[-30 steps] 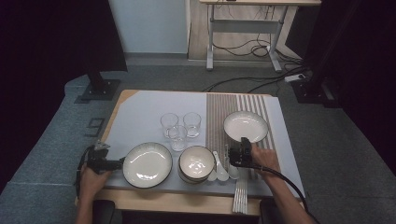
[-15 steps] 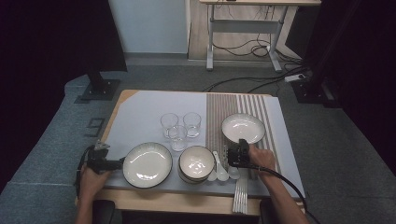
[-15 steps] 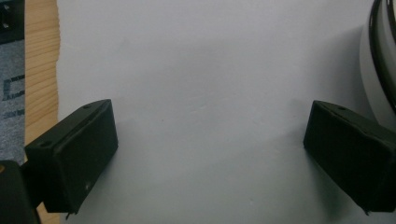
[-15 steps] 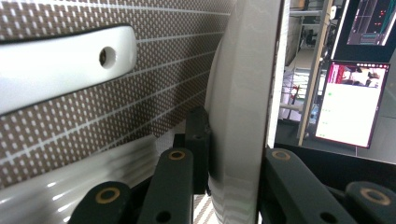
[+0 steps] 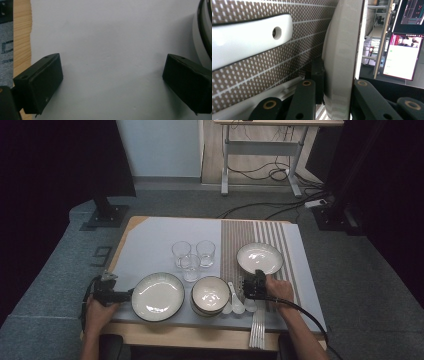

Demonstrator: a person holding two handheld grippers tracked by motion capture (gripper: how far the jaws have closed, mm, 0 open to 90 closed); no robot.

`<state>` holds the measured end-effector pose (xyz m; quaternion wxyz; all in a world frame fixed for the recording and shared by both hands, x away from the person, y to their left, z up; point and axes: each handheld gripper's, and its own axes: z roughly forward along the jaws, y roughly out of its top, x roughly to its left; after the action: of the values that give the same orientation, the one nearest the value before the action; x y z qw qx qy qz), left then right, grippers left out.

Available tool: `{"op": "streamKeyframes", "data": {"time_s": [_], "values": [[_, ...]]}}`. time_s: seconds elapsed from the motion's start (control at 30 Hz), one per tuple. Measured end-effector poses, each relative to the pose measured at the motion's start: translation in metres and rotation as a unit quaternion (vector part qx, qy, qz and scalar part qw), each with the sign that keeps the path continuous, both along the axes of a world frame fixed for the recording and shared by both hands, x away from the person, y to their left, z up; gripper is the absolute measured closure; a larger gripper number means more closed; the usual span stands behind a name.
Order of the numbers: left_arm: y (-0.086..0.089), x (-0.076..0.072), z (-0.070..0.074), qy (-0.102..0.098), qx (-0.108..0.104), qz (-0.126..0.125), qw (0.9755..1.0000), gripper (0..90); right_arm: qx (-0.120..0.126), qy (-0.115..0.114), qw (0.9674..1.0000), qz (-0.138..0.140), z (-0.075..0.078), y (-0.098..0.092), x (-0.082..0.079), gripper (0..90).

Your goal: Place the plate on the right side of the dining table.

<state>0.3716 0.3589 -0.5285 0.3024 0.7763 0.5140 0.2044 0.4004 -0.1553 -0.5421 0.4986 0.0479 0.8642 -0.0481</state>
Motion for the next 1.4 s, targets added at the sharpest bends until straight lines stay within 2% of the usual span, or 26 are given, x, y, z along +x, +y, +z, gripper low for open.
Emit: {"op": "streamKeyframes", "data": {"time_s": [0.27, 0.43, 0.6, 0.73, 0.87, 1.4], "values": [[0.0, 0.0, 0.0, 0.0, 0.0, 0.0, 1.0, 2.9, -0.006, -0.004, 1.0, 0.005, 0.005, 0.005, -0.002, 73.1], [0.0, 0.0, 0.0, 0.0, 0.0, 0.0, 1.0, 2.8, -0.002, -0.002, 0.9999, 0.013, 0.007, 0.008, -0.007, 70.2], [0.0, 0.0, 0.0, 0.0, 0.0, 0.0, 1.0, 2.8, 0.001, 0.008, 0.9999, 0.008, 0.009, 0.006, -0.008, 70.2], [0.0, 0.0, 0.0, 0.0, 0.0, 0.0, 1.0, 2.9, 0.015, 0.015, 0.9998, 0.009, 0.013, 0.005, -0.009, 69.9], [0.0, 0.0, 0.0, 0.0, 0.0, 0.0, 1.0, 2.9, 0.011, 0.026, 0.9995, 0.011, 0.013, 0.005, -0.011, 68.5], [0.0, 0.0, 0.0, 0.0, 0.0, 0.0, 1.0, 2.9, 0.03, 0.045, 0.9983, 0.022, 0.02, 0.002, -0.019, 65.7]]}}
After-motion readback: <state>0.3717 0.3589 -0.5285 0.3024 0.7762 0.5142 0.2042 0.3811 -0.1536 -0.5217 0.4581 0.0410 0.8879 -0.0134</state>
